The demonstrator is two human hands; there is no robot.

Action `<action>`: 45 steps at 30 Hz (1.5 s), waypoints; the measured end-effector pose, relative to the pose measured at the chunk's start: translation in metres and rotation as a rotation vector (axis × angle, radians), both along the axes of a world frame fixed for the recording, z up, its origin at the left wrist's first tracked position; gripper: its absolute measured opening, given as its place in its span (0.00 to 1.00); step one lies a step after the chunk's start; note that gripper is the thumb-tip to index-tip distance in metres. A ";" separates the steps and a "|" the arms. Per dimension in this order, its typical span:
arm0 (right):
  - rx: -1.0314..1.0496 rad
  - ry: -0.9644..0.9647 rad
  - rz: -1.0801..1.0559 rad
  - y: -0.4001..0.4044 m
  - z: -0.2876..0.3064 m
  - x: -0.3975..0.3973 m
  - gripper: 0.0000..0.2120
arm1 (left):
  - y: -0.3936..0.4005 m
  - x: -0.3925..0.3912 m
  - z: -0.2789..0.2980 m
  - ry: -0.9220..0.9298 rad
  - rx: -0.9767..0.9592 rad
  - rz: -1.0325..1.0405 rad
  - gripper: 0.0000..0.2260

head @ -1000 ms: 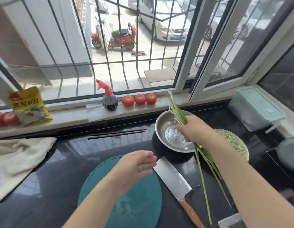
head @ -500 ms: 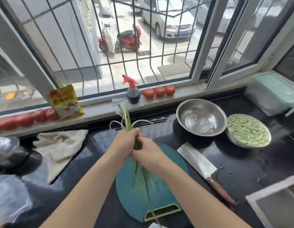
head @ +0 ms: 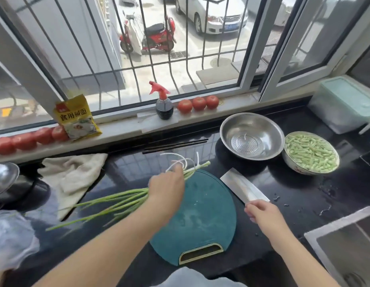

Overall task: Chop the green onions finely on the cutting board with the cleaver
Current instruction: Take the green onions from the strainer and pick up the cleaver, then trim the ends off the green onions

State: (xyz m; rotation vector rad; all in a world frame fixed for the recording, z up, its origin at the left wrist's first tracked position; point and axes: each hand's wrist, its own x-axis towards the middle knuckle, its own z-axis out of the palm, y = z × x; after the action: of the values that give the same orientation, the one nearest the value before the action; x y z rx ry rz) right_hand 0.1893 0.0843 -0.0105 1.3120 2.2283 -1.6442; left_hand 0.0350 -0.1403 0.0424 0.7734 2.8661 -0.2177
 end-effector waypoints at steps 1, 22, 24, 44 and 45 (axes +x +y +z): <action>0.009 -0.038 0.004 0.007 -0.007 0.005 0.07 | 0.009 0.009 -0.031 -0.053 -0.021 -0.007 0.18; 0.430 -0.172 0.316 0.198 -0.029 -0.246 0.04 | 0.047 0.040 -0.157 -0.427 0.230 0.322 0.22; 0.417 -0.271 0.296 0.209 -0.049 -0.276 0.06 | 0.048 0.038 -0.158 -0.447 0.263 0.365 0.21; 0.256 -0.156 0.211 0.195 -0.037 -0.291 0.10 | 0.038 0.028 -0.153 -0.495 0.495 0.528 0.15; 0.227 -0.088 0.277 0.174 -0.024 -0.280 0.11 | 0.033 0.028 -0.152 -0.474 0.500 0.540 0.14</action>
State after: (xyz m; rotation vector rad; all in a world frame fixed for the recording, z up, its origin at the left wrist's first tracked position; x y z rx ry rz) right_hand -0.0906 0.2588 -0.0340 1.0329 2.4669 -1.2479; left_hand 0.0628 -0.1070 -0.1092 0.0559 2.5459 0.6729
